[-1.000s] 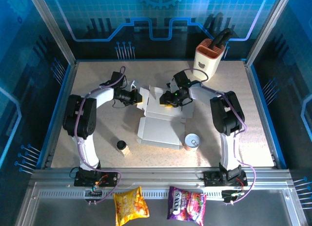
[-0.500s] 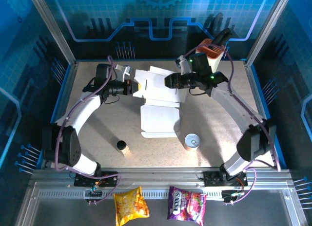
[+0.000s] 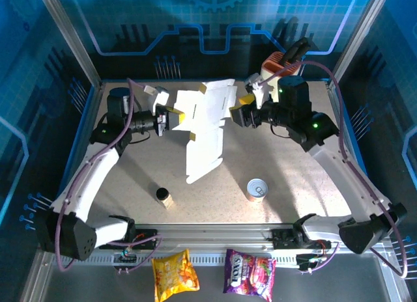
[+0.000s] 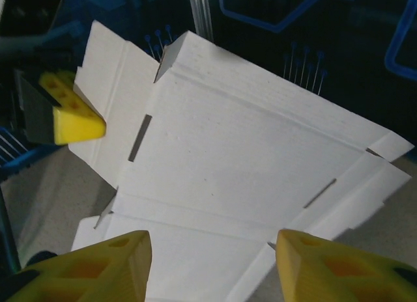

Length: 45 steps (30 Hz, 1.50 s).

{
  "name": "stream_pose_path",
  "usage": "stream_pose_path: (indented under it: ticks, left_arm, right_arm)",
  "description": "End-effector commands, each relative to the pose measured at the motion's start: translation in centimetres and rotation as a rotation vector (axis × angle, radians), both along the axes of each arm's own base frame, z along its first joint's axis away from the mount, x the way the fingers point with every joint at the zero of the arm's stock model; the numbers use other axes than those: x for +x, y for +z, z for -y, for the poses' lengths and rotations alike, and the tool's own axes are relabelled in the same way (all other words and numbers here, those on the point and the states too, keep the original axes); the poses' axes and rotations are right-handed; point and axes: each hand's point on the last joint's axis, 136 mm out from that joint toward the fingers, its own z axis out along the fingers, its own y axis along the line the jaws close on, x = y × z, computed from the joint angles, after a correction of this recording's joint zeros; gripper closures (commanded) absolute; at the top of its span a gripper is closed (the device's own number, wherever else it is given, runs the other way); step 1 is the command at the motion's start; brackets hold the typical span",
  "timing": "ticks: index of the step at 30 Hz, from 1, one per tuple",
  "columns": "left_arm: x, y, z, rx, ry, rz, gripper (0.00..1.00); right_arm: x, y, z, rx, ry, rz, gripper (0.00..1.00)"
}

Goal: Fold the paper box

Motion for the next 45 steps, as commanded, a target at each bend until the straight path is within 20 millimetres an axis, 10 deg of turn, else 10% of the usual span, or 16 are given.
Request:
stream_pose_path:
  ticks: [1, 16, 28, 45]
  left_arm:
    - [-3.5, 1.8, 0.6, 0.009, -0.119, 0.139, 1.0]
    - [-11.9, 2.2, 0.5, 0.103, -0.296, 0.503, 1.0]
    - [-13.8, 3.1, 0.5, 0.111, -0.344, 0.597, 1.0]
    - [-14.2, 3.5, 0.6, 0.102, -0.36, 0.628, 1.0]
  right_arm:
    - [-1.4, 2.3, 0.6, -0.067, 0.043, 0.161, 0.43]
    - [-9.3, 7.4, -0.6, -0.163, 0.374, 0.358, 0.3]
    - [-15.0, 5.4, -3.1, -0.279, 0.599, 0.221, 0.23]
    - [-16.7, 0.9, -3.3, -0.442, 0.625, 0.047, 0.64]
